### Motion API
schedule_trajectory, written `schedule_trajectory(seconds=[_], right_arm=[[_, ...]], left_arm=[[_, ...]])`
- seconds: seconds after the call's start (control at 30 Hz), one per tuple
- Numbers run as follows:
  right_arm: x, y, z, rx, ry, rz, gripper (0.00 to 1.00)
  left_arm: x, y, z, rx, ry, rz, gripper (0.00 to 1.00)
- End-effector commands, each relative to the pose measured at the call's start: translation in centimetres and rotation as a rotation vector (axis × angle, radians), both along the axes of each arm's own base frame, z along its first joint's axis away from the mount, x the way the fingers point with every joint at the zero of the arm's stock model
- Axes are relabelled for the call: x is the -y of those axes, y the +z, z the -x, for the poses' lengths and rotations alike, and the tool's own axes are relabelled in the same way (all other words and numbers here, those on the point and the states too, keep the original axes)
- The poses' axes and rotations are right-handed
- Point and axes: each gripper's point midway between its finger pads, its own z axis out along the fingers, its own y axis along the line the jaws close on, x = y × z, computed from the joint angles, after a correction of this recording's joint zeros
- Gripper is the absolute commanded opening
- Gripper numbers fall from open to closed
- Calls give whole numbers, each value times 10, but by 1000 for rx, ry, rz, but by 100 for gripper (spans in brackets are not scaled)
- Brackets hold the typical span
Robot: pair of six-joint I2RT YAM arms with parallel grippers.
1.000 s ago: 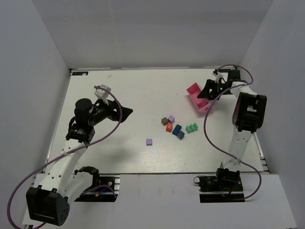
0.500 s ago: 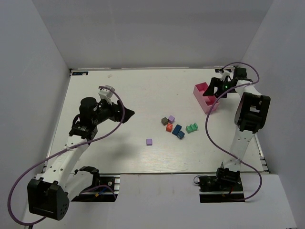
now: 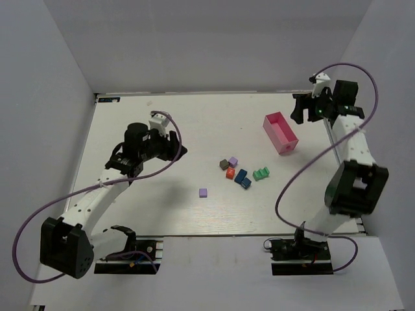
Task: Build the wood block tower
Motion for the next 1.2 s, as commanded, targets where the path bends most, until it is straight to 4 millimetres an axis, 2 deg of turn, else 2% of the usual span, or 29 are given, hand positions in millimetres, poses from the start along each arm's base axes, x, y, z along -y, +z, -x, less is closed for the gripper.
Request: schedule_trajectory(seconds=[0.0, 0.03, 0.07, 0.1, 0.13, 0.17, 0.2, 0.23, 0.27, 0.3, 0.33, 0.37, 0.4, 0.43, 0.47, 0.5, 0.53, 0.57, 0.63, 0.67, 0.7, 0.77, 0.97, 1.13, 1.17], right_arm=[[-3, 40, 32, 211, 43, 232, 90], [-6, 41, 46, 257, 67, 263, 90], [-24, 40, 64, 287, 139, 227, 90], [-32, 28, 77, 272, 206, 233, 90], [-42, 23, 90, 245, 251, 201, 90], [-68, 32, 108, 272, 349, 124, 72], [-78, 27, 118, 255, 382, 100, 55], [-90, 22, 129, 234, 420, 74, 33], [-99, 29, 141, 266, 443, 65, 6], [-109, 21, 149, 251, 466, 54, 0], [-111, 26, 153, 277, 471, 59, 0], [-119, 22, 161, 271, 498, 57, 0], [-125, 23, 167, 272, 519, 53, 0], [-128, 21, 170, 271, 544, 57, 17], [-128, 17, 175, 257, 553, 63, 25], [-132, 15, 175, 271, 574, 84, 39], [-133, 8, 180, 251, 587, 90, 43], [-134, 1, 178, 255, 590, 102, 44], [-131, -6, 174, 234, 541, 110, 44], [-134, -8, 172, 228, 533, 103, 43], [-136, -9, 172, 221, 539, 101, 43], [-140, -6, 174, 219, 537, 100, 43], [-146, 3, 182, 267, 557, 93, 44], [-148, 1, 185, 268, 576, 97, 44], [-149, 1, 186, 270, 580, 98, 44]], left_arm=[[9, -5, -4, -28, -4, -60, 64], [17, -17, -3, -67, -18, -86, 60], [21, -22, -4, -74, -27, -110, 55], [24, -17, -11, -67, -8, -129, 46], [29, -19, -13, -72, -20, -151, 41], [41, -35, -11, -109, -55, -192, 37], [48, -31, -17, -96, -58, -210, 30], [54, -35, -19, -94, -77, -239, 27], [67, -43, -12, -107, -128, -271, 23], [74, -50, -19, -112, -137, -314, 19], [81, -56, -17, -119, -167, -339, 19], [92, -63, -16, -115, -210, -389, 19], [96, -58, -14, -97, -234, -401, 25], [101, -68, -12, -111, -259, -425, 49], [107, -67, -12, -98, -277, -432, 57], [111, -71, -8, -99, -286, -445, 61], [114, -71, -10, -87, -289, -458, 68], [114, -74, -17, -85, -267, -475, 69], [122, -78, -19, -88, -276, -516, 70], [128, -71, -27, -71, -281, -518, 70], [130, -87, -27, -98, -301, -561, 70], [141, -88, -33, -84, -317, -567, 68], [152, -121, -47, -122, -367, -640, 65], [159, -127, -55, -141, -372, -653, 64], [166, -127, -52, -139, -388, -646, 64]])
